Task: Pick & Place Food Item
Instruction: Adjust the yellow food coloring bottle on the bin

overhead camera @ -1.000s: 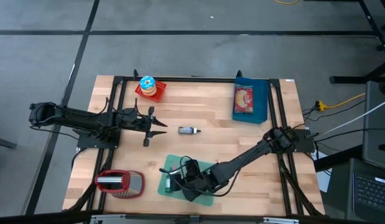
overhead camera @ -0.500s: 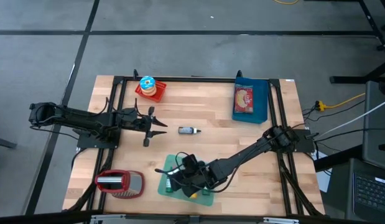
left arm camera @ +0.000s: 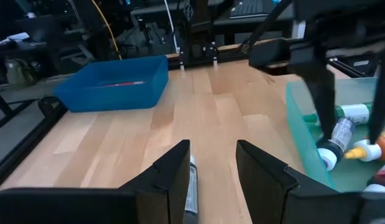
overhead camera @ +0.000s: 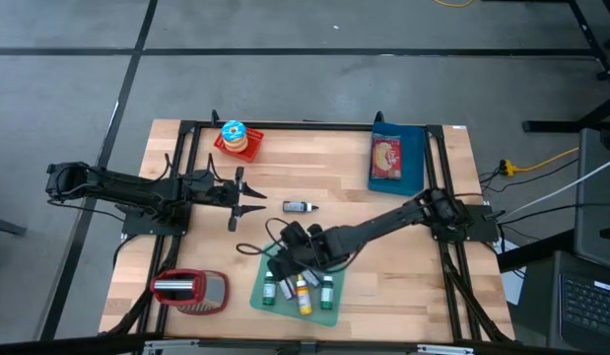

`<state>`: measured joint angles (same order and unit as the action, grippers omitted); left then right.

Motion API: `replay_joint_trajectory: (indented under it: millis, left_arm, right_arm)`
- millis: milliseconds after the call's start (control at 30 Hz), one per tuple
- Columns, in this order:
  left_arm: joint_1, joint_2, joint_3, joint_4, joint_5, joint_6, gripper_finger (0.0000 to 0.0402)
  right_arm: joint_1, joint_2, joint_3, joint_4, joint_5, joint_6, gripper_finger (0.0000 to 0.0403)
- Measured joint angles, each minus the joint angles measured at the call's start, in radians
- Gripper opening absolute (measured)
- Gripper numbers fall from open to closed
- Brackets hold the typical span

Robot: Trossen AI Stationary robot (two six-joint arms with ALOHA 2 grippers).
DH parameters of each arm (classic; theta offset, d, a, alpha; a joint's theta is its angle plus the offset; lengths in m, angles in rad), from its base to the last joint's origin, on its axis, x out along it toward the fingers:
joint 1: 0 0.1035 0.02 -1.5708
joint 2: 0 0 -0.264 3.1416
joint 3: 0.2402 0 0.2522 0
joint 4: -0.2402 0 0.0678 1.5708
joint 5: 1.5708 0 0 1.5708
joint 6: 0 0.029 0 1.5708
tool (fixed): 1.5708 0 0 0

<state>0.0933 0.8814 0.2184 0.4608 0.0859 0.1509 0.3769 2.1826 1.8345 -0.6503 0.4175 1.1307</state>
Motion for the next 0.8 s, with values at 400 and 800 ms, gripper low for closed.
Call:
replay_joint_trajectory:
  millis: [400, 800]
  left_arm:
    - [0.001, 0.0, 0.0, 0.03, -0.014, 0.04, 0.0125]
    - [0.001, 0.0, 0.0, 0.029, -0.015, 0.046, 0.0125]
  right_arm:
    - [0.02, 0.0, 0.0, -0.056, -0.191, 0.108, 0.0089]
    - [0.031, 0.027, -0.015, -0.068, -0.213, 0.165, 0.0005]
